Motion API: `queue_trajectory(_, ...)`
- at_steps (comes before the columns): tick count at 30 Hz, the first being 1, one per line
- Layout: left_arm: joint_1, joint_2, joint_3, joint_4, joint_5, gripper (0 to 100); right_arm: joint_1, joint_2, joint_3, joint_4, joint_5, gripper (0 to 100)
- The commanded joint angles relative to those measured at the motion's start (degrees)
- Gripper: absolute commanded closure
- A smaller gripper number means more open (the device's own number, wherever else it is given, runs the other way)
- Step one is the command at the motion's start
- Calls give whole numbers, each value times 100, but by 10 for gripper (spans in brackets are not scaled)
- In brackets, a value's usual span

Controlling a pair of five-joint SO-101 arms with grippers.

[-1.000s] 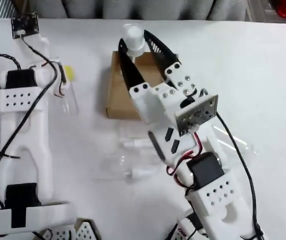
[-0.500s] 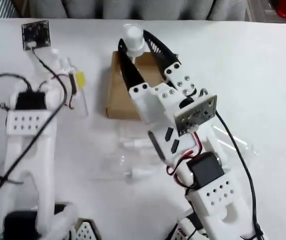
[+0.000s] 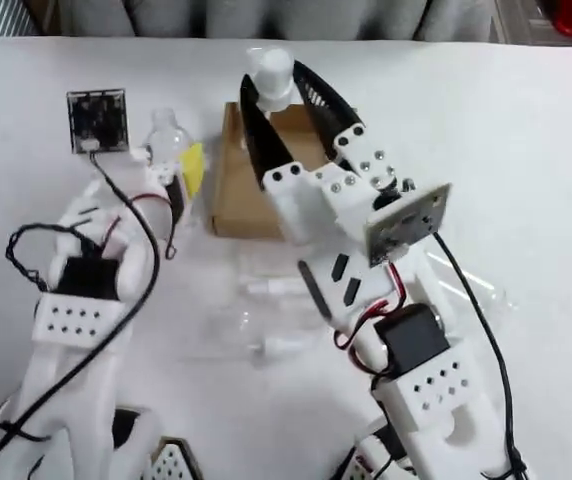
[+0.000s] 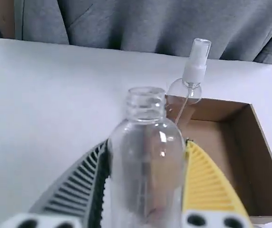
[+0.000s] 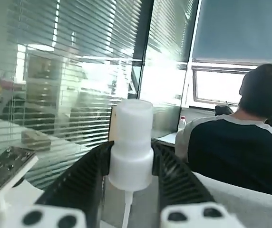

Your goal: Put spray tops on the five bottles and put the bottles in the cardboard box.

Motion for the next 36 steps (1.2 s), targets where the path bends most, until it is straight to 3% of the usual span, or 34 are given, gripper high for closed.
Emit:
queue_trajectory(1,75,-488,114,-352,-44,976,92,-66,-105,-409,-519,984)
queue_trajectory(8,127,-1508,985,-905,-44,976,48,-66,-105,-488,-1134,984)
queue_trajectory(17,1235,-2985,1916,-941,-1011,976,40,-66,-105,-998,-1899,983)
queue_trajectory(29,1385,-3802,2470,-949,-1064,976,40,-66,-114,-752,-1899,983)
queue_trajectory(36,1367,-3793,2936,-1732,-1064,976,40,-66,-114,-725,-1881,983)
